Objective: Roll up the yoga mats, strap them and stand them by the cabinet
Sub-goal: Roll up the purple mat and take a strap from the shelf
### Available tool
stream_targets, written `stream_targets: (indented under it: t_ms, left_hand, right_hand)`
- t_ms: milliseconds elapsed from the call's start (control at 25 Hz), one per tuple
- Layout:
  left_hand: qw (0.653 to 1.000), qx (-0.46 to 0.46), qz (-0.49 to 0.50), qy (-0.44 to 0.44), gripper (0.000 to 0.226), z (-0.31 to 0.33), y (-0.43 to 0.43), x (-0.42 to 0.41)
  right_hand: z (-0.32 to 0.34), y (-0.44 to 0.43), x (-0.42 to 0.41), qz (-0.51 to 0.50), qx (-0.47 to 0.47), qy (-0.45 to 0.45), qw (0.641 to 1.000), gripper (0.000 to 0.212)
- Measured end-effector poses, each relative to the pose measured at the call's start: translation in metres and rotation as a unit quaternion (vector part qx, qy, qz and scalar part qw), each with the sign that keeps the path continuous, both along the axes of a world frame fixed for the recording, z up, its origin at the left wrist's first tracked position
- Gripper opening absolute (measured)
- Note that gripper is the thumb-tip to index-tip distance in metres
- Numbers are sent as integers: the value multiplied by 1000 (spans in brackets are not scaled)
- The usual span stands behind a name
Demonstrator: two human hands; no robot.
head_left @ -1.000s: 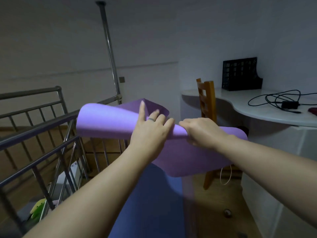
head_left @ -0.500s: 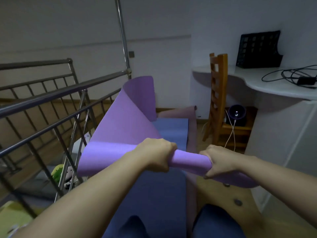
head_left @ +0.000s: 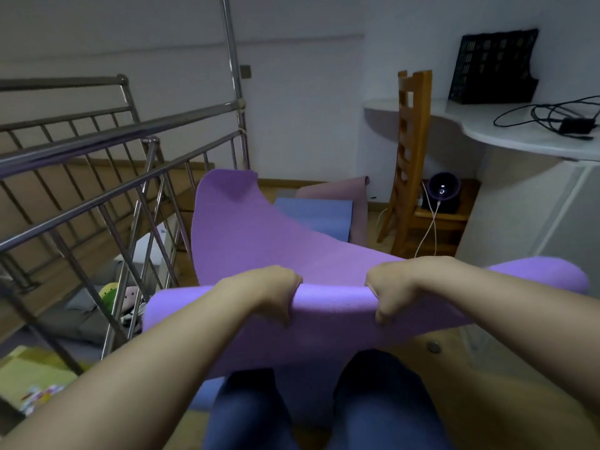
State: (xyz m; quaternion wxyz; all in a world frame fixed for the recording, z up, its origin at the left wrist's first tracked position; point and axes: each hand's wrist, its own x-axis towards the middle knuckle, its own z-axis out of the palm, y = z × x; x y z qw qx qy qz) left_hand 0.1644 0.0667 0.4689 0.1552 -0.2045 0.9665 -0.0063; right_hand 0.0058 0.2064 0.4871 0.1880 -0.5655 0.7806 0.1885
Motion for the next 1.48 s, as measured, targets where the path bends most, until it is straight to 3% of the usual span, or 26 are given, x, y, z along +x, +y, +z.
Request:
stream_targets:
  t_ms: [120, 240, 400, 480, 560, 720, 840, 880, 1000, 1120, 1240, 1480]
  left_hand:
    - [984, -155, -22, 81, 43, -12, 13, 12]
    - [977, -187, -14, 104, 44, -34, 25, 24]
    - [1000, 14, -25, -7, 62, -68, 48, 33]
    - [993, 111, -19, -42, 58, -80, 53, 30]
    - [989, 140, -10, -41, 49, -89, 53, 27]
    - [999, 2, -35, 15, 38, -87, 47, 26]
    - [984, -89, -85, 126, 32, -86, 43, 31]
    - [972, -115, -123, 167, 35, -92, 43, 33]
    - [963, -133, -157, 173, 47, -117, 54, 42]
    - [982, -86, -118, 118, 44, -137, 67, 41]
    - [993, -80, -55, 63, 27, -139, 77, 36]
    - [983, 127, 26, -132, 41, -148, 77, 26]
  right_hand:
    - [-15, 5, 6, -31, -6, -51, 998, 31]
    - [-30, 16, 12, 4, -67, 3, 998, 29]
    - [-64, 43, 23, 53, -100, 109, 988, 25]
    - [-86, 57, 26, 40, -107, 89, 989, 19]
    - [-107, 65, 28, 10, -126, 53, 991, 24]
    - [-123, 68, 29, -9, -190, 4, 982, 41]
    - [-127, 70, 23, 19, -249, 67, 966, 56]
    - [-130, 72, 21, 37, -255, 98, 961, 55]
    - [-139, 77, 30, 59, -257, 109, 958, 40]
    - [-145, 79, 34, -8, -221, 79, 972, 18]
    - [-149, 84, 35, -48, -147, 72, 985, 19]
    - [-152, 68, 31, -66, 97, -51, 992, 20]
